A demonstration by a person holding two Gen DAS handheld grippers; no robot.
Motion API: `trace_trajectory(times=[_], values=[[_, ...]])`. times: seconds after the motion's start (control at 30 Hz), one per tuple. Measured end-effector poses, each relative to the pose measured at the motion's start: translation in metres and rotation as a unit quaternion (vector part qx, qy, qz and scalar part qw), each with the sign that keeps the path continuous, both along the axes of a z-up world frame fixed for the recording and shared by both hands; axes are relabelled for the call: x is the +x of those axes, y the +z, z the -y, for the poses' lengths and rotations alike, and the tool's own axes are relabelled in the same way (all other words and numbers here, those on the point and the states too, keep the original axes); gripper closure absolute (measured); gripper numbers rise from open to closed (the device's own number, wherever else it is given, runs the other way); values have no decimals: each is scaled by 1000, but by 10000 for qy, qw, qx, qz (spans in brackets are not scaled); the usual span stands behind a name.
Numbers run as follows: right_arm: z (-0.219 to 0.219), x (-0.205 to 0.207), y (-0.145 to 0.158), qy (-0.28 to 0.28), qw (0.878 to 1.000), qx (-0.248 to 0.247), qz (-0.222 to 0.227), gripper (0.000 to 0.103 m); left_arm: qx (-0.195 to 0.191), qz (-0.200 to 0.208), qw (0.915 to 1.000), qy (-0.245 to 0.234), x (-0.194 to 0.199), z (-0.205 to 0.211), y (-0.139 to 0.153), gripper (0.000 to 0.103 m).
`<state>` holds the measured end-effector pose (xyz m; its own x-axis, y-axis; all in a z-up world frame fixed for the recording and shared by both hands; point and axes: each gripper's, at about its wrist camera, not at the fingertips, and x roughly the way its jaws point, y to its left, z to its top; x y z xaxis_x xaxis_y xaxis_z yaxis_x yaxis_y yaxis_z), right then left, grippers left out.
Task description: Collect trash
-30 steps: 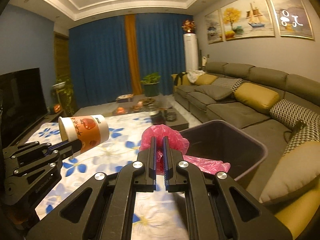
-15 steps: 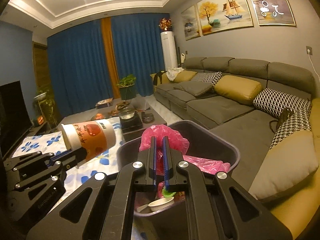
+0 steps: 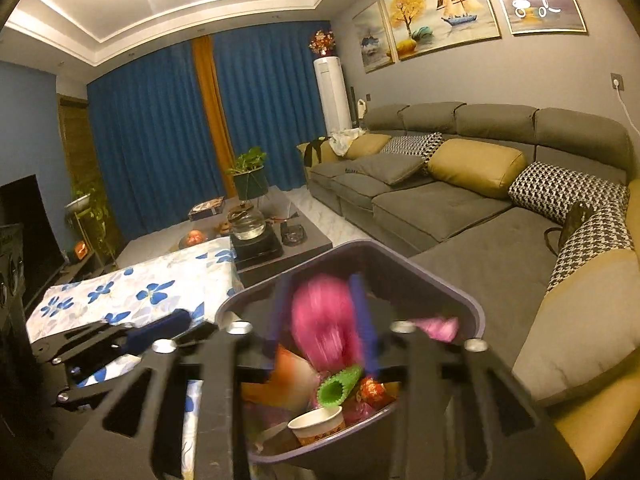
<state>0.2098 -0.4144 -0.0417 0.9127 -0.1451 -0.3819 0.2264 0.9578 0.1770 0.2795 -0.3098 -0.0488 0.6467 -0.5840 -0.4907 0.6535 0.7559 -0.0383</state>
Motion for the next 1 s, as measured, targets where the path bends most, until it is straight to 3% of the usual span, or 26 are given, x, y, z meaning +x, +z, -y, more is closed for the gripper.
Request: trace_trajectory(times=[0.1,0.23,0.37,0.53,0.77,1.0], values=[[1,-1,0,-30,10000,-6,-26,59,-6,51,9992,395,2,-15,1,40],[1,-11,4,-160,9998,-65,-19,41,92,181,9959,878,-7,-38,7,23],[-16,-32,9,-295,9990,-330,1,17,169,234,9895,1414,-23,-66,12,16],[-51,-56,16,-258,9969,-740,-18,5,165,200,9815,1898,-48,-102,19,10],[-94,-94,23,-243,9961,-853,27,5,135,517,9727,2257,-101,-146,33,7],[-134,-131,22,-300,9947,-978,-79,5,125,513,9691,2410,-143,-181,36,6]])
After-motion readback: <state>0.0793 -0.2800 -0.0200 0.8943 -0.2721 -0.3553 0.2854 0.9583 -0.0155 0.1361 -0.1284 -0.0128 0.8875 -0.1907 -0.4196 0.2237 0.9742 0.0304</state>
